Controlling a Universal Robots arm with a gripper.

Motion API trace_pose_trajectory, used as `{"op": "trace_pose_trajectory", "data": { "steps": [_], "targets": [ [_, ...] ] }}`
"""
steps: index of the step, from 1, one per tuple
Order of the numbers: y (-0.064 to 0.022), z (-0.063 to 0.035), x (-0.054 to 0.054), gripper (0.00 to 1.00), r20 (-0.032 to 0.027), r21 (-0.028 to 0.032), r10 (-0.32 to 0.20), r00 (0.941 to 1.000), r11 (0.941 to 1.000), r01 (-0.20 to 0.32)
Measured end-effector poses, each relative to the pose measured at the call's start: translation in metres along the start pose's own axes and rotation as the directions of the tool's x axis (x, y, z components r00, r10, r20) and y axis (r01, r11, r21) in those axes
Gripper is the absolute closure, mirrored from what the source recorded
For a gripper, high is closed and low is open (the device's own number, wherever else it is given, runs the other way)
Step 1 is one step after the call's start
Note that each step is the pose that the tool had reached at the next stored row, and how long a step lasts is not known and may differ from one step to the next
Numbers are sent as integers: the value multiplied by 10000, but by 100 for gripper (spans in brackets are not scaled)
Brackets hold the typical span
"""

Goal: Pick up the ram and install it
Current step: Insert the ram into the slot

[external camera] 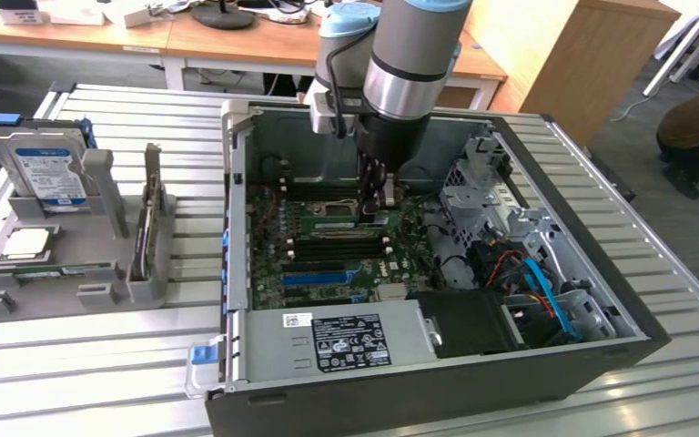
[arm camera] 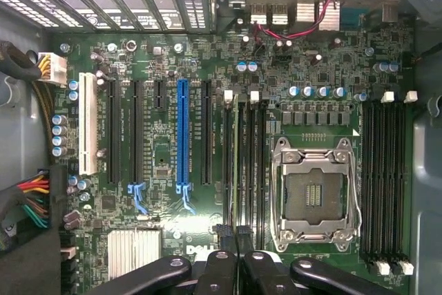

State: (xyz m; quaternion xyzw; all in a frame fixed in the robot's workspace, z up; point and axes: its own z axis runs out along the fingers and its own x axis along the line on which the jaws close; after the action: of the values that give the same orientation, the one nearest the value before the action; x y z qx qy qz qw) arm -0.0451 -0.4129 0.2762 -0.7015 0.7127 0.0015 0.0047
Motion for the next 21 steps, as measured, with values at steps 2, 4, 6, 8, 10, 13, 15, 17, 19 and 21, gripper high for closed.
{"op": "trace_pose_trajectory", "data": {
  "steps": [2,4,6,8,10,13,15,17,19,21],
  "targets": [
    [-1,-1,5,88,-1,0,-1,10000,10000,1],
    [-1,0,9,88,-1,0,-1,10000,10000,1],
    [0,-1,12,88,-2,0,-1,10000,10000,1],
    [-1,-1,12,88,-2,-1,3,10000,10000,-3],
    [0,-1,13,88,-3,-1,20,10000,10000,-20],
    [0,1,13,88,-3,0,78,10000,10000,-78],
    [0,2,12,88,-3,1,170,9999,9999,-170],
    [0,2,12,88,-4,1,227,9997,9997,-227],
    [0,3,12,88,-3,1,229,9997,9997,-229],
    [0,2,12,88,-3,1,229,9997,9997,-229]
  ]
}}
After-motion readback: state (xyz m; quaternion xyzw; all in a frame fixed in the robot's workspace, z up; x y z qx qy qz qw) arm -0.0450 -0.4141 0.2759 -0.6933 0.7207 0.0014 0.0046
